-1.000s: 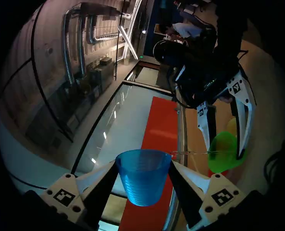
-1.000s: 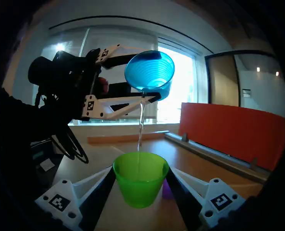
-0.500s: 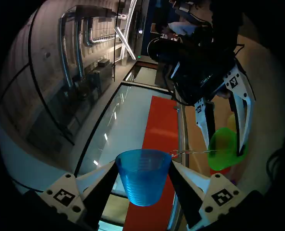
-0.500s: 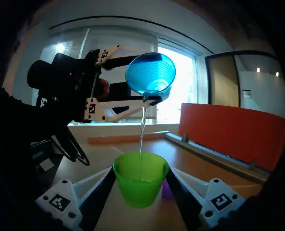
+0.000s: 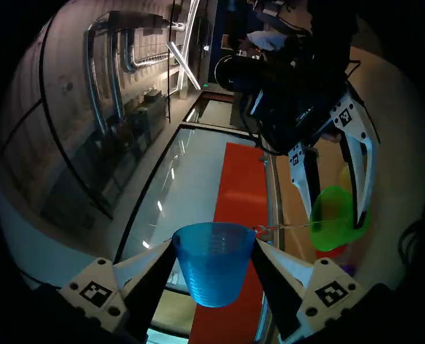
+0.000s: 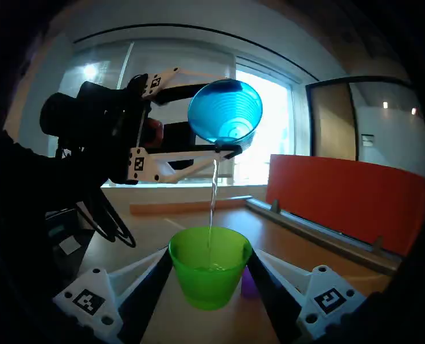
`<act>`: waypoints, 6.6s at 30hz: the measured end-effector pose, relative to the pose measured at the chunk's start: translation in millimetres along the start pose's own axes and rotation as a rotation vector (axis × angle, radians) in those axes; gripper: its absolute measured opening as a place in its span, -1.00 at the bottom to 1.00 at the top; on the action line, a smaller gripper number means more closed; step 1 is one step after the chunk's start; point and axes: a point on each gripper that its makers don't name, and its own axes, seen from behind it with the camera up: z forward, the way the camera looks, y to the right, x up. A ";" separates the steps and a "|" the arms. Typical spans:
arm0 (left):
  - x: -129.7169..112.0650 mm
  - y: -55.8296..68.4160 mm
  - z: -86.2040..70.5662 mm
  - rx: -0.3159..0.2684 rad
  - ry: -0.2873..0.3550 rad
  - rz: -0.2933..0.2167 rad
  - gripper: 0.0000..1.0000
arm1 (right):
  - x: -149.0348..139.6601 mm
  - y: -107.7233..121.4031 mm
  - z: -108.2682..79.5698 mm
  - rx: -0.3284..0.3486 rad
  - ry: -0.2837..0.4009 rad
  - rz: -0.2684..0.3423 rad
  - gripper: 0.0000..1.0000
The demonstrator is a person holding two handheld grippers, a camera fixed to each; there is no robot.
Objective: Pour water
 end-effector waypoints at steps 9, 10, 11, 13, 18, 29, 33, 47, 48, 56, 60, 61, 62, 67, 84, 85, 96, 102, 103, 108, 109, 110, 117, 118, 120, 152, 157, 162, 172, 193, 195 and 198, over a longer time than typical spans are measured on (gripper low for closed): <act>2.0 -2.4 1.5 0.001 0.008 0.026 0.74 | 0.5 0.5 0.4 0.000 0.000 -0.002 0.82; 1.9 -1.7 1.8 -0.001 0.007 0.031 0.74 | 0.7 0.3 0.3 0.000 0.000 -0.002 0.82; 1.9 -1.1 2.1 -0.003 0.007 0.035 0.74 | 0.8 0.2 0.1 0.000 -0.001 -0.002 0.82; 1.9 0.1 2.5 -0.004 0.007 0.044 0.74 | 1.1 0.1 -0.1 0.000 -0.001 -0.003 0.82; 1.2 2.3 2.8 -0.005 0.007 0.063 0.74 | 1.8 0.2 -0.8 -0.002 -0.001 -0.005 0.82; 4.3 -1.3 2.4 0.005 0.014 0.091 0.74 | 2.5 0.7 -1.4 -0.003 -0.001 -0.007 0.82; 6.2 -3.8 3.3 0.010 0.017 0.104 0.74 | 2.9 0.8 -1.7 -0.004 0.001 -0.008 0.82; 9.7 -5.9 2.4 0.021 0.022 0.152 0.74 | 3.7 2.8 -3.0 -0.007 0.003 -0.010 0.82; 9.9 -5.0 2.1 0.021 0.022 0.155 0.74 | 3.9 2.8 -3.0 -0.007 0.003 -0.010 0.81; 11.0 -2.9 2.4 0.026 0.025 0.185 0.74 | 4.1 3.1 -3.2 -0.008 0.003 -0.011 0.82; 12.7 -2.7 3.4 0.029 0.028 0.194 0.74 | 4.3 4.0 -3.5 -0.010 0.004 -0.010 0.82; 13.3 -2.5 3.4 0.030 0.029 0.197 0.74 | 4.3 4.0 -3.6 -0.010 0.004 -0.010 0.82; 13.9 -2.3 3.4 0.031 0.029 0.199 0.74 | 4.3 4.0 -3.6 -0.010 0.004 -0.010 0.82; 16.0 -0.1 1.9 0.031 0.030 0.209 0.74 | 3.8 4.0 -4.5 -0.010 0.005 -0.010 0.82; 15.6 -2.1 4.6 0.033 0.032 0.213 0.74 | 3.8 6.0 -6.1 -0.015 0.007 -0.007 0.82; 15.2 -3.2 5.2 0.033 0.031 0.213 0.74 | 4.1 6.0 -6.1 -0.015 0.007 -0.007 0.82; 8.0 -9.2 8.4 0.035 0.021 0.162 0.74 | 4.0 6.3 -6.5 -0.016 0.007 -0.007 0.82; 0.1 -5.3 8.5 0.032 0.009 0.055 0.74 | 4.3 6.4 -7.3 -0.017 0.007 -0.008 0.82; -2.3 -5.2 8.5 0.033 0.004 0.035 0.74 | 4.3 6.5 -7.6 -0.018 0.007 -0.008 0.82; -13.5 -4.7 8.2 0.039 -0.016 -0.077 0.74 | 4.8 7.0 -8.6 -0.020 0.007 -0.010 0.82; -14.8 -5.4 8.1 0.040 -0.018 -0.100 0.74 | 5.0 7.2 -8.7 -0.020 0.007 -0.011 0.82; -16.3 -6.0 8.1 0.042 -0.020 -0.125 0.74 | 5.2 7.4 -8.8 -0.021 0.006 -0.011 0.82; -23.6 -11.7 6.2 0.058 -0.027 -0.252 0.73 | 5.3 8.5 -9.5 -0.023 0.005 -0.011 0.82; -24.3 -11.5 5.9 0.057 -0.027 -0.271 0.73 | 5.4 8.6 -9.8 -0.024 0.005 -0.010 0.82; -25.1 -10.6 5.2 0.056 -0.026 -0.314 0.73 | 5.6 8.7 -10.3 -0.025 0.006 -0.010 0.81; -52.1 -9.5 6.4 0.048 -0.020 -1.156 0.73 | 15.4 9.7 -18.7 -0.046 0.022 -0.022 0.82; -59.9 -5.3 10.4 0.038 -0.033 -1.229 0.73 | 15.7 9.6 -18.9 -0.048 0.024 -0.021 0.81; -63.1 0.3 14.1 0.023 -0.033 -1.278 0.73 | 16.3 9.9 -19.2 -0.049 0.025 -0.017 0.82; -68.6 10.0 12.4 0.007 -0.057 -1.302 0.73 | 16.5 11.3 -23.2 -0.053 0.018 -0.014 0.81; -93.8 88.7 6.7 -0.128 -0.193 -1.313 0.75 | -6.6 22.5 -50.3 -0.069 -0.077 0.029 0.82; -96.1 98.0 6.3 -0.145 -0.208 -1.313 0.75 | -10.0 23.2 -53.8 -0.068 -0.090 0.036 0.82; -98.4 111.7 6.3 -0.171 -0.226 -1.317 0.75 | -14.8 23.8 -58.3 -0.067 -0.106 0.042 0.82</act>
